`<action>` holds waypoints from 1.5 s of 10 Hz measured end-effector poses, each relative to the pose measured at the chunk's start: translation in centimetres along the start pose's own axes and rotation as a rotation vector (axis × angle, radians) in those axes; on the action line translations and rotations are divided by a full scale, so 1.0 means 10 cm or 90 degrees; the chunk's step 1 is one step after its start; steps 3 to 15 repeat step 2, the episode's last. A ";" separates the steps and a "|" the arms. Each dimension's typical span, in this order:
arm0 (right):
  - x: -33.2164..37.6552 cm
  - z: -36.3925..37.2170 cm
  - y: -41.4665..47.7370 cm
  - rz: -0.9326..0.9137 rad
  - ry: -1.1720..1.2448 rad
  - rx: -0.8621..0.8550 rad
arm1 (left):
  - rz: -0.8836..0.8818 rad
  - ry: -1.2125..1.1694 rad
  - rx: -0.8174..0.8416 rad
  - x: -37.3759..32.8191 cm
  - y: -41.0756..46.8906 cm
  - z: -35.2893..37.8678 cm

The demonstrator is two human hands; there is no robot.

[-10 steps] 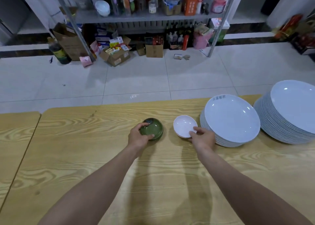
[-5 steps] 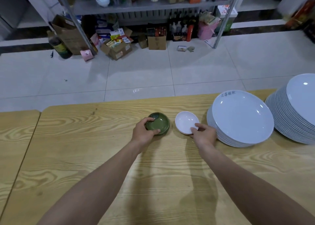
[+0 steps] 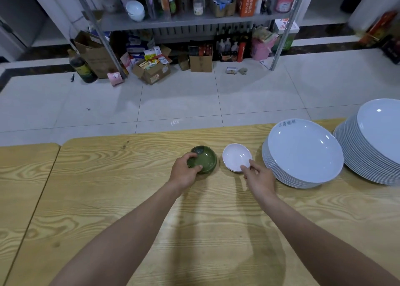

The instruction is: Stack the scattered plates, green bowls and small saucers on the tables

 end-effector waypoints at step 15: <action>-0.06 -0.37 -0.80 -0.093 0.071 -0.057 | 0.112 0.161 -0.086 -0.13 -0.24 -0.19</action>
Point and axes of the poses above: each hand's wrist, its own y-axis towards the middle knuckle, its own z-axis out of the palm, x = y × z, the point moved 2 cm from there along y, towards the middle knuckle, and after that the axes turned 7 degrees about -x, right-handed, at the moved point
